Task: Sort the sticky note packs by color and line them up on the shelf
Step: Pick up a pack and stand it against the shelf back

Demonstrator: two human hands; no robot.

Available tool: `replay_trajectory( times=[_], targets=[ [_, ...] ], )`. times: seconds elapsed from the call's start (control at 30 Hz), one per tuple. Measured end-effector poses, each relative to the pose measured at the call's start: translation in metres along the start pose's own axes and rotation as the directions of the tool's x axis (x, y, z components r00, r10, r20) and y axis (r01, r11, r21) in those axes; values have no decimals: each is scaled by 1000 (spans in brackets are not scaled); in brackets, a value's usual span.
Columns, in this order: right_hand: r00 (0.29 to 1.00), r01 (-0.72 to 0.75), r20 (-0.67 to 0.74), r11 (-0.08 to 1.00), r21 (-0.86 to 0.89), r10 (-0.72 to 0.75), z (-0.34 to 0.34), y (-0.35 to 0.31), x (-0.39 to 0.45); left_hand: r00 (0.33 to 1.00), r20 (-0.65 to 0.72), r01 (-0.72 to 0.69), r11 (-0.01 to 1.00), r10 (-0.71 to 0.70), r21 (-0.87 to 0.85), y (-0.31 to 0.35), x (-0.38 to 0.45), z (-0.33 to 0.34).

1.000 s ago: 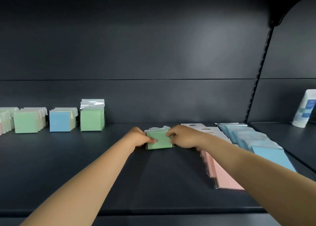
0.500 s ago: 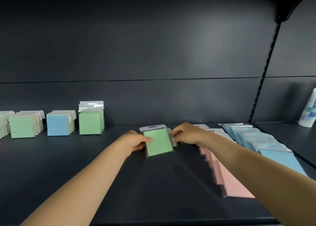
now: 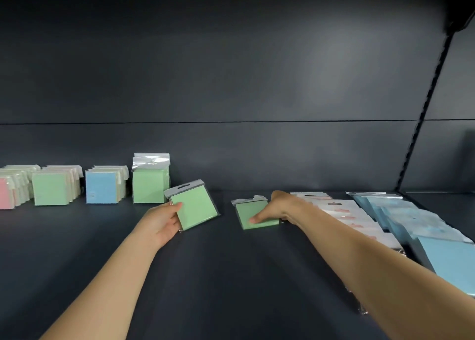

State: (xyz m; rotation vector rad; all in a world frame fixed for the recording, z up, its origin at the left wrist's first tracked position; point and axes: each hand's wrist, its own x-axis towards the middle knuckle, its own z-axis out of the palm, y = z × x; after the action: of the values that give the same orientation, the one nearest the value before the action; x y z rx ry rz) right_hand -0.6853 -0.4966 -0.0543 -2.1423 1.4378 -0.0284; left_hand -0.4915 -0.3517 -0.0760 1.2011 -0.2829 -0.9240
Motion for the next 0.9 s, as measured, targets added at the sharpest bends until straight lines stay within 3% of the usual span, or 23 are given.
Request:
replay_trajectory(
  times=[0.3,0.4,0.53,0.63,0.7,0.83,0.9],
  targets=[
    [993,50,94,981,189,-69,0,-9,9,999,36,-1,1000,0,30,0,1,-2],
    [984,88,111,928,361,-137,4,-7,8,998,62,-5,1000,4,11,0,1,-5],
    [983,115,71,872,476,-168,10,-4,2,999,28,-33,999,33,-26,0,3,-10],
    [995,90,-22,832,547,-94,14,-6,-2,998,-20,-62,998,61,-33,0,6,-12],
    [996,91,-71,758,646,-59,17,-8,-6,995,-37,-90,996,89,-12,-2,6,-9],
    [995,96,-73,475,874,-67,30,-25,-15,989,-18,-143,988,144,51,-5,5,-8],
    [994,97,-60,448,889,-97,43,-43,-20,989,12,-150,988,150,29,0,6,-15]
  ],
)
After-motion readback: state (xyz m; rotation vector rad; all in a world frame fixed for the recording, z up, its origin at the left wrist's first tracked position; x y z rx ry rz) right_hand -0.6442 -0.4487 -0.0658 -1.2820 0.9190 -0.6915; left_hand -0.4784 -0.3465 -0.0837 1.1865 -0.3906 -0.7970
